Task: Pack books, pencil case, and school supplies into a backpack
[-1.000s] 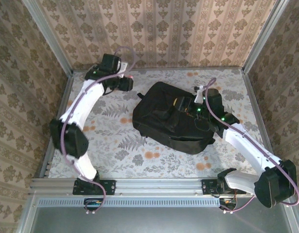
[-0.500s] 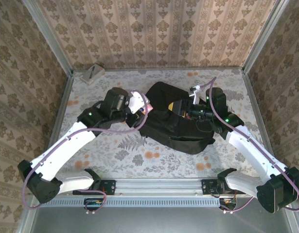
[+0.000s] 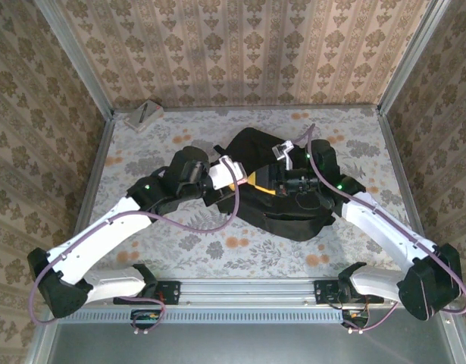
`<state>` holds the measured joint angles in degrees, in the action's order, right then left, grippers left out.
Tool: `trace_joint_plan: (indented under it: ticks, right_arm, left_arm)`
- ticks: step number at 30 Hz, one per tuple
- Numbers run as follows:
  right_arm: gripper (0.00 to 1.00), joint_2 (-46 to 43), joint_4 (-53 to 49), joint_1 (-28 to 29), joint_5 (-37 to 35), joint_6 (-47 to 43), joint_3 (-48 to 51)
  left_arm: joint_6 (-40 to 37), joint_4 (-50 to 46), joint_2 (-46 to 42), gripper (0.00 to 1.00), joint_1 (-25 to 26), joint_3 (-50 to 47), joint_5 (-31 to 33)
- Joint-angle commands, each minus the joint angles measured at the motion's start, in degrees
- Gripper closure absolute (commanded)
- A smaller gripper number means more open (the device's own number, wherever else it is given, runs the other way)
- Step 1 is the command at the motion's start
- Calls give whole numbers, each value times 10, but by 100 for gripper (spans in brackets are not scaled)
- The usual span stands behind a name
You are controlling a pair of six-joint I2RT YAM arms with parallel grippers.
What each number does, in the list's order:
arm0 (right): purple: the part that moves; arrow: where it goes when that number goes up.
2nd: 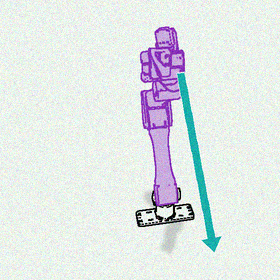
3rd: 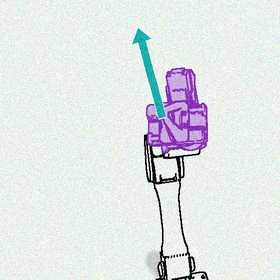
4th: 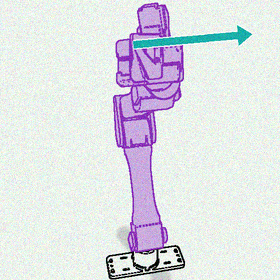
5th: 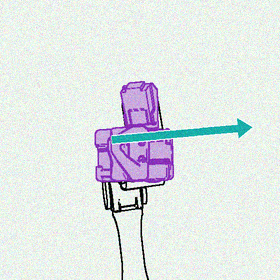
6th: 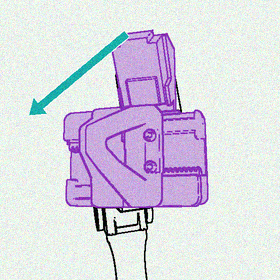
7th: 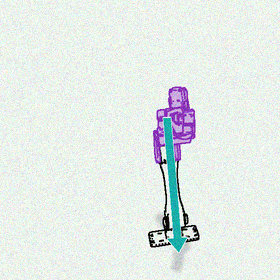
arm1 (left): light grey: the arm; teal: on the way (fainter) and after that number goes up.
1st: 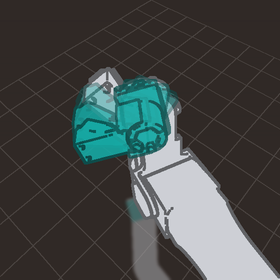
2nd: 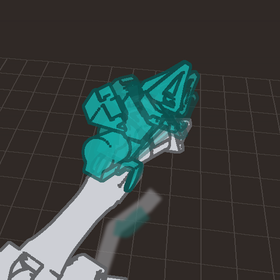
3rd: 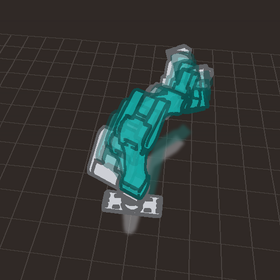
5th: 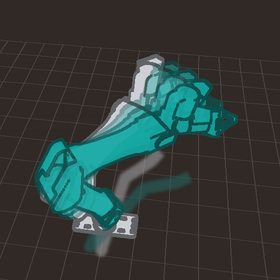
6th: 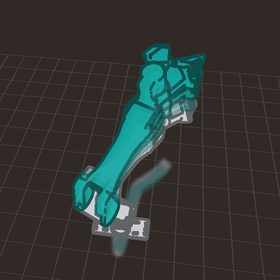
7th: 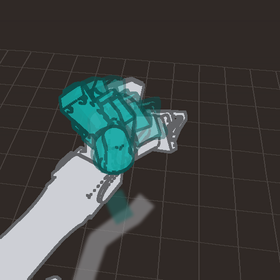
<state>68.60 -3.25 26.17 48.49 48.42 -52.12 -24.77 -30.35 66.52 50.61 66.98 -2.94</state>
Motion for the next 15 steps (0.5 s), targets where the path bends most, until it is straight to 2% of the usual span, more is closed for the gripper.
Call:
trace_joint_plan:
  ticks: [1,9,15]
  right_arm:
    - [29,16,28,16,24,8,-18]
    - [28,28,57,33,23,17,-21]
    - [32,31,51,34,15,12,-22]
  left_arm:
    - [-21,5,5,56,5,5,-17]
    - [-19,8,10,56,8,-9,-19]
    - [-22,18,11,57,8,-19,-15]
